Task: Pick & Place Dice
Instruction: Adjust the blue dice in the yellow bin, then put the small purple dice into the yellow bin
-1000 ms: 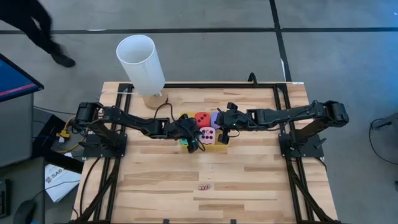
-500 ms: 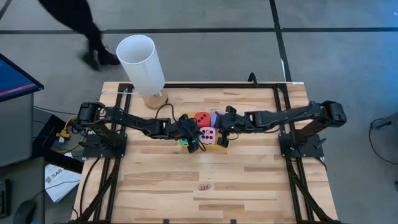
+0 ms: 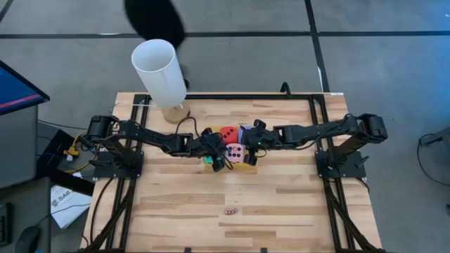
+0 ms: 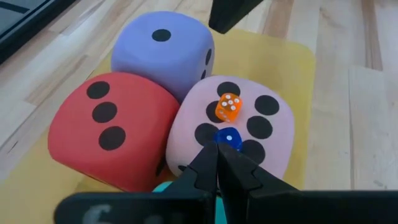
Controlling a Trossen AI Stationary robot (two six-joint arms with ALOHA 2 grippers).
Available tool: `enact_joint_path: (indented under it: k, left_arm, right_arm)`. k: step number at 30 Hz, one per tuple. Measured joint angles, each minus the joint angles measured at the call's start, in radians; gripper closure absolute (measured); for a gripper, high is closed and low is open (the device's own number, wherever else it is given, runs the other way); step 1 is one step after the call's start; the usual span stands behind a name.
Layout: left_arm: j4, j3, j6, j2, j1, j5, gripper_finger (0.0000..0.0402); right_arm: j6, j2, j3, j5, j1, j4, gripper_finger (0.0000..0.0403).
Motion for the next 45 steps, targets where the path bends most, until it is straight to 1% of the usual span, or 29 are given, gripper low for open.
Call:
enact_joint_path:
  k: [7, 13, 28, 33, 37, 40, 42, 45]
  left_arm:
    - [-0.003, 0.0, -0.031, 0.0, -0.003, 0.003, 0.0402]
    - [-0.003, 0.0, -0.056, 0.0, -0.003, 0.043, 0.0402]
    - [0.01, -0.001, -0.079, 0.0, -0.002, 0.04, 0.0402]
    - [0.066, 0.001, -0.071, 0.032, 0.01, 0.036, 0.0402]
    - [0.067, 0.004, -0.056, 0.052, 0.02, 0.036, 0.0402]
    - [0.035, -0.007, -0.02, 0.034, 0.013, -0.003, 0.0401]
    - [0.048, -0.004, 0.002, 0.003, 0.011, -0.035, 0.0402]
    - [0.058, 0.0, 0.009, -0.027, 0.01, -0.042, 0.0402]
  right_arm:
    - [0.0, 0.0, 0.0, 0.0, -0.004, -0.001, 0.0403]
    - [0.0, 0.0, 0.0, 0.0, -0.004, -0.001, 0.0403]
    - [0.0, 0.0, 0.0, -0.001, -0.004, -0.001, 0.0403]
    - [-0.003, 0.0, 0.0, 0.0, -0.004, 0.002, 0.0403]
    - [-0.004, 0.0, 0.0, 0.0, -0.004, 0.002, 0.0403]
    - [-0.009, 0.0, 0.0, -0.001, -0.004, 0.002, 0.0403]
    - [-0.011, 0.0, 0.0, -0.001, -0.004, 0.002, 0.0403]
    - [-0.011, 0.0, 0.0, 0.0, -0.004, 0.002, 0.0403]
